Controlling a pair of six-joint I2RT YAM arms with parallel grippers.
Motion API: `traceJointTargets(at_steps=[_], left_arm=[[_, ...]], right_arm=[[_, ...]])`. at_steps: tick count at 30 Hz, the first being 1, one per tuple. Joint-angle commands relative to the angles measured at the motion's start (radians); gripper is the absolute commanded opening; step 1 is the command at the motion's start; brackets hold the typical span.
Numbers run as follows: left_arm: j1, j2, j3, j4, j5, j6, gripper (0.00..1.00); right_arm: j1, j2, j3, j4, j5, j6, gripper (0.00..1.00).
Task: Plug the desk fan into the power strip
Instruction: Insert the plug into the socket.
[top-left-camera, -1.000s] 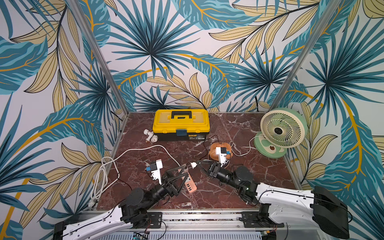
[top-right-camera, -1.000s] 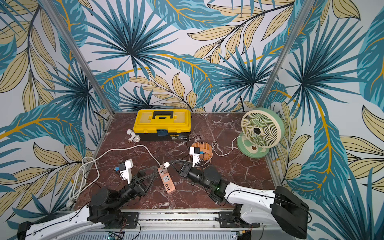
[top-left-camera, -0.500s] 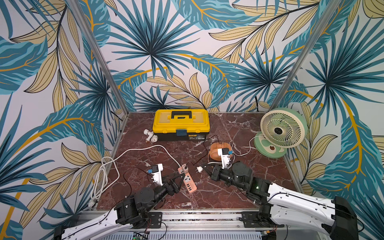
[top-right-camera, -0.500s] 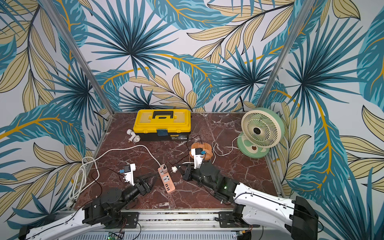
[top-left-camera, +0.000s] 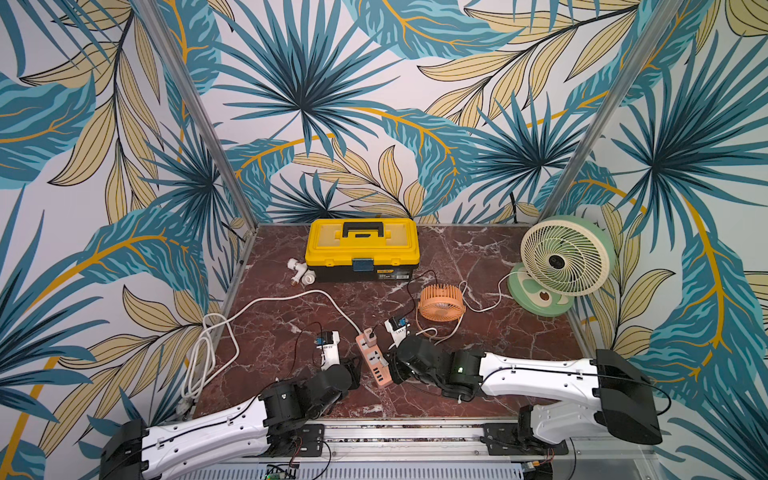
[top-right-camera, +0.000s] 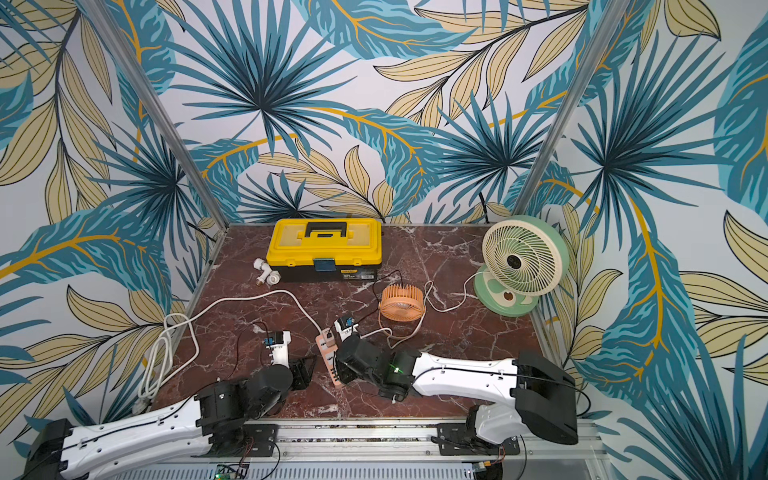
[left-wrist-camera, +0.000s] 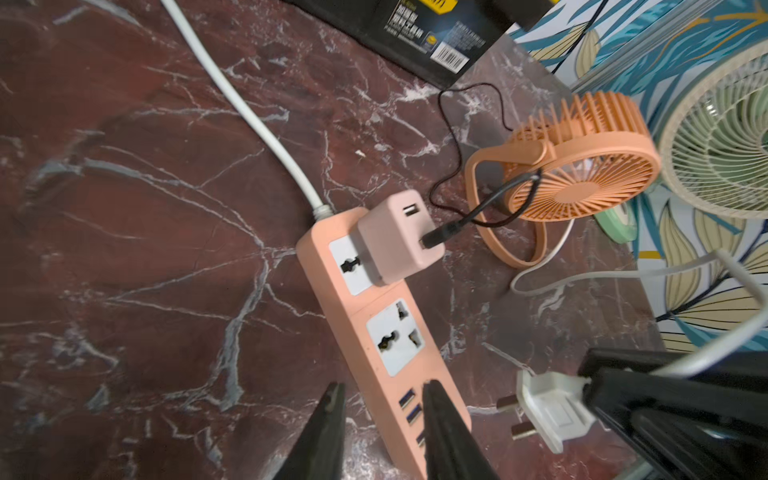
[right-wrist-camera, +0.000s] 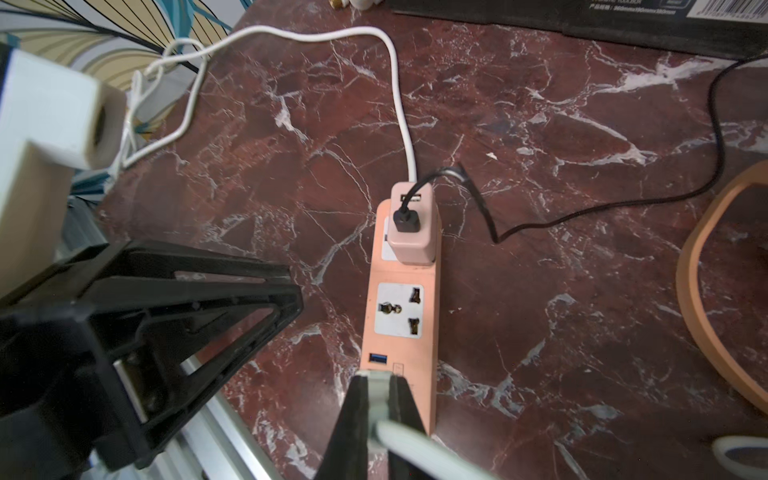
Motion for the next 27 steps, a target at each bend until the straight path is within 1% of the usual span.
traceJointTargets(at_steps=[1,7,11,15,21,27], left_arm=[[0.008,0.063,0.018,0.070,0.021,-0.033,0.33],[0.026,0.077,-0.002,0.146,0.040,-0.014,0.35],[0.059,0.093,-0.030,0.215,0.099,-0.004,0.38],[0.084,0.168,-0.032,0.269,0.158,0.002,0.40],[0.097,0.250,-0.025,0.320,0.189,-0.006,0.35],[0.102,0.267,-0.020,0.305,0.179,-0.002,0.33]], right_arm=[[0.004,0.041,0.029,-0.004,0.065,-0.095,0.00],[0.003,0.085,0.008,0.087,0.097,-0.157,0.00],[0.000,0.110,0.004,0.139,0.096,-0.190,0.00],[0.001,0.153,0.004,0.188,0.093,-0.215,0.00],[-0.012,0.189,-0.003,0.239,0.110,-0.247,0.00],[-0.017,0.211,0.007,0.236,0.126,-0.273,0.00]])
